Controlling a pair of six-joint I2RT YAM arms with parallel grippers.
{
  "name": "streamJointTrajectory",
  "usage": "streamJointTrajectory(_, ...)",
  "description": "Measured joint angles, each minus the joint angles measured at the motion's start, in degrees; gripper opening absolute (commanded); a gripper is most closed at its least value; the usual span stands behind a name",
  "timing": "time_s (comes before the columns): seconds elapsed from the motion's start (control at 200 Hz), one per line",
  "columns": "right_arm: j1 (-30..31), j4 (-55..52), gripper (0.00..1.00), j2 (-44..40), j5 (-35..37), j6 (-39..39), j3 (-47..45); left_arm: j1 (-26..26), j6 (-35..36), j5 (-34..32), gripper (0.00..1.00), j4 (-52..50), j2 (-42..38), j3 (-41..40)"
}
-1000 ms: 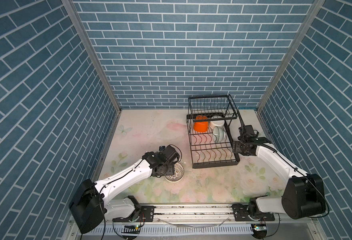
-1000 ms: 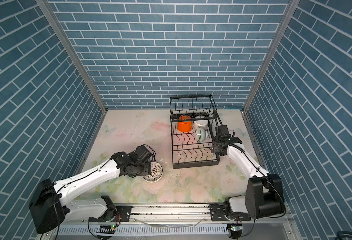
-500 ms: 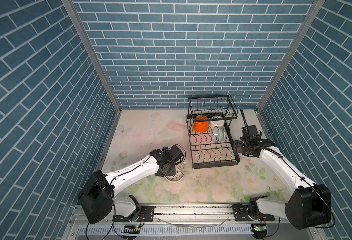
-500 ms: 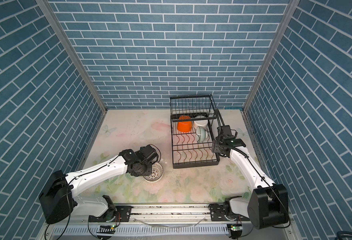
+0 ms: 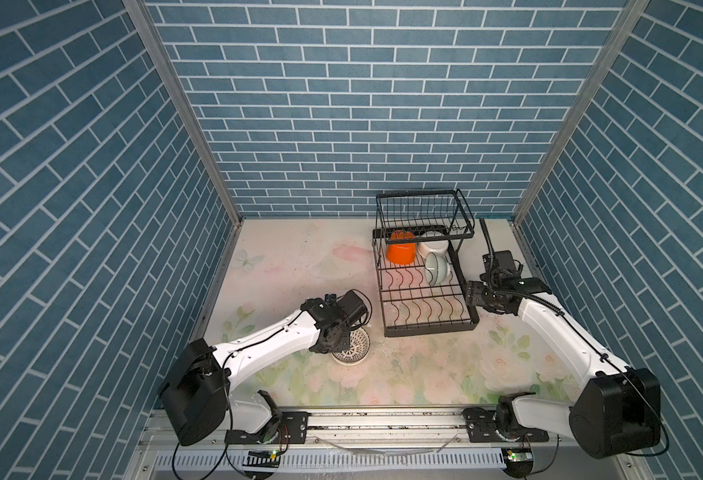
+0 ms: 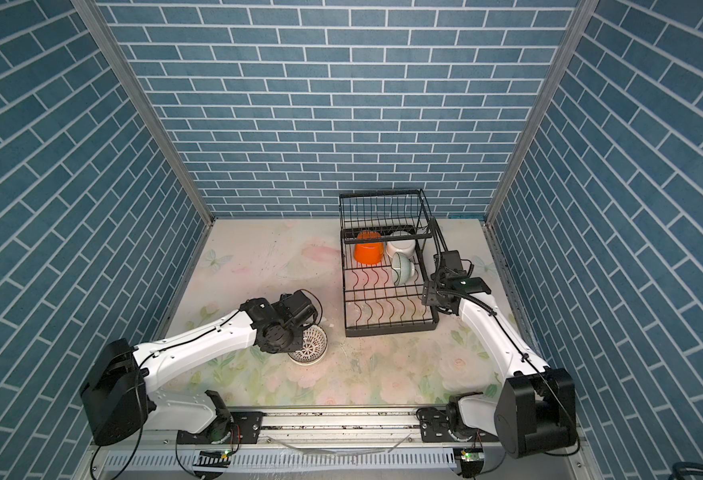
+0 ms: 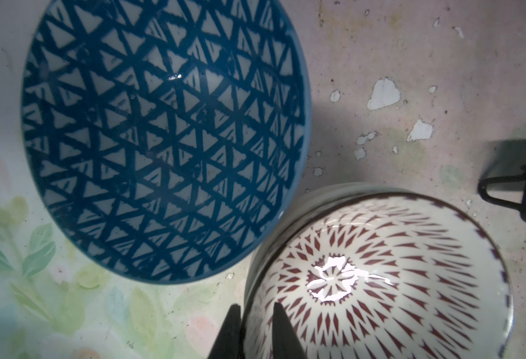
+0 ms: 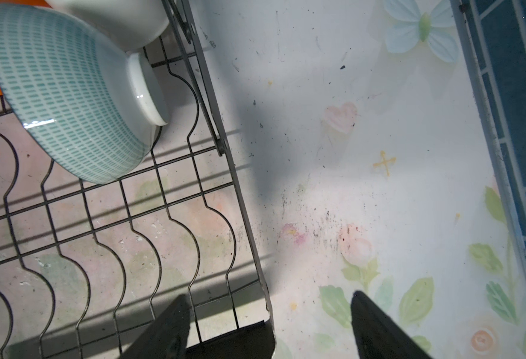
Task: Load bowls into a dish rack
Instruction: Pick up the bowl.
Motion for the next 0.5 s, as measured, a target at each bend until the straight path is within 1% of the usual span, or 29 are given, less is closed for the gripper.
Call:
streamJointTrajectory(0.09, 0.0, 0.0, 0.81, 0.0, -0.1, 0.0, 0.0, 0.0, -0.2, -0.1, 0.09, 0.3, 0.0, 0.0)
streamJointTrajectory(0.24, 0.0, 0.0, 0.81, 0.0, -0.1, 0.0, 0.0, -0.1, -0.1, 0.2, 0.07, 1.3, -1.0, 0.1)
streamJointTrajectory(0.325, 0.0, 0.0, 0.81, 0.0, -0.1, 0.0, 0.0, -0.1, -0.1, 0.2, 0.0, 1.5, -1.1, 0.1)
streamJointTrajectory(0.5, 0.1, -0.3, 0.8, -0.1, -0.3, 0.0, 0.0, -0.1, 0.3, 0.4, 0.0, 2.5, -1.9, 0.1)
